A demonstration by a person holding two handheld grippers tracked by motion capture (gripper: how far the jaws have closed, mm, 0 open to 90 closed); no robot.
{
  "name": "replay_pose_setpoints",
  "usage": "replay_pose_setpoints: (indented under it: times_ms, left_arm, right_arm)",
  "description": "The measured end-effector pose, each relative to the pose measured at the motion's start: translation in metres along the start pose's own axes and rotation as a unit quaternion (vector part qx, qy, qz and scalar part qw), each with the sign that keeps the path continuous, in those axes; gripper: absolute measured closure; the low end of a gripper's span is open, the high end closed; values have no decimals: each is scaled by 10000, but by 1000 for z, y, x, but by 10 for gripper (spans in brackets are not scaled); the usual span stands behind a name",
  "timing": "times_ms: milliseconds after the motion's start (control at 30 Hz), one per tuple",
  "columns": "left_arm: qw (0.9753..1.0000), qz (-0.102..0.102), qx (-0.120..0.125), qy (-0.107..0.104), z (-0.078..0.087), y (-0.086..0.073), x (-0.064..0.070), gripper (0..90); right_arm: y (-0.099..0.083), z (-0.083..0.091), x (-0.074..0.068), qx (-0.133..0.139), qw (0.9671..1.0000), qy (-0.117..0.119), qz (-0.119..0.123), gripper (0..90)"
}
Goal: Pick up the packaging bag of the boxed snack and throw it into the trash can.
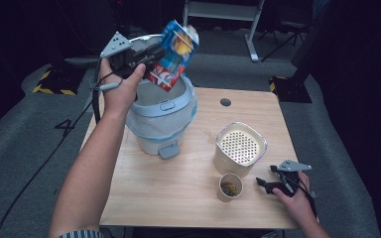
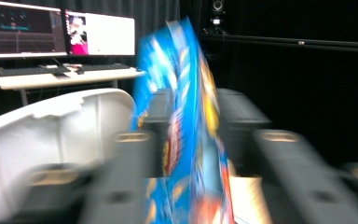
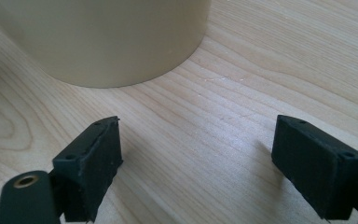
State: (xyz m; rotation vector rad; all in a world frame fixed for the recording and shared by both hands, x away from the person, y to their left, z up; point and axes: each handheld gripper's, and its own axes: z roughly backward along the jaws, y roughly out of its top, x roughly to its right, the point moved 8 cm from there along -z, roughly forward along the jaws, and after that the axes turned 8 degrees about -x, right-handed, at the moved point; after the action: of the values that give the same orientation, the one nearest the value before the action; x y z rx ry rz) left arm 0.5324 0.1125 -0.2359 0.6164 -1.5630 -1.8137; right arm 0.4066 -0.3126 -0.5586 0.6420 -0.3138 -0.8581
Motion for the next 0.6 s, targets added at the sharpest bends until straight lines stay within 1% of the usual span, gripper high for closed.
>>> replay_pose_setpoints:
  times_ms: [33,67,100,167,200,233,267,333,400,433,467,500,533,600]
  left_arm:
    - [10000,0,0,0,0,0,0,533]
    - [9999,-54,-90,106,1,-2,-1,498]
    - [9996,-128,-155,186,3,-4,-1,498]
    - [9997,-105,-171,159,11,-5,0,486]
    - [9996,-156,-188,134,17,-5,2,495]
    - [9996,-156,-188,134,17,-5,2,495]
    - [9994,-237,-213,154,22,-6,4,495]
    - [9993,-260,-249,65,29,-10,10,493]
    - [9987,-376,-354,-41,37,-16,18,484]
    - [9987,-376,-354,-41,37,-16,18,477]
    - [9979,-465,-440,-134,43,-21,24,474]
    - [9979,-465,-440,-134,43,-21,24,474]
    - [9972,-518,-498,-229,48,-25,30,474]
    - [9962,-603,-553,-295,55,-28,37,473]
  right_arm:
    - [0,0,0,6,10000,7,0,161]
    - [0,0,0,1,10000,-1,4,163]
    - [0,0,0,1,10000,-1,4,163]
    - [0,0,0,4,10000,8,6,164]
    - [0,0,0,5,10000,7,5,164]
    - [0,0,0,3,10000,6,6,164]
    - [0,0,0,3,10000,6,6,164]
    - [0,0,0,4,10000,6,6,164]
    - [0,0,0,3,10000,7,6,164]
    - [0,0,0,3,10000,7,6,164]
    - [0,0,0,3,10000,6,5,164]
    - [0,0,0,3,10000,6,5,164]
    - [0,0,0,3,10000,7,4,164]
    - [0,0,0,3,10000,7,3,164]
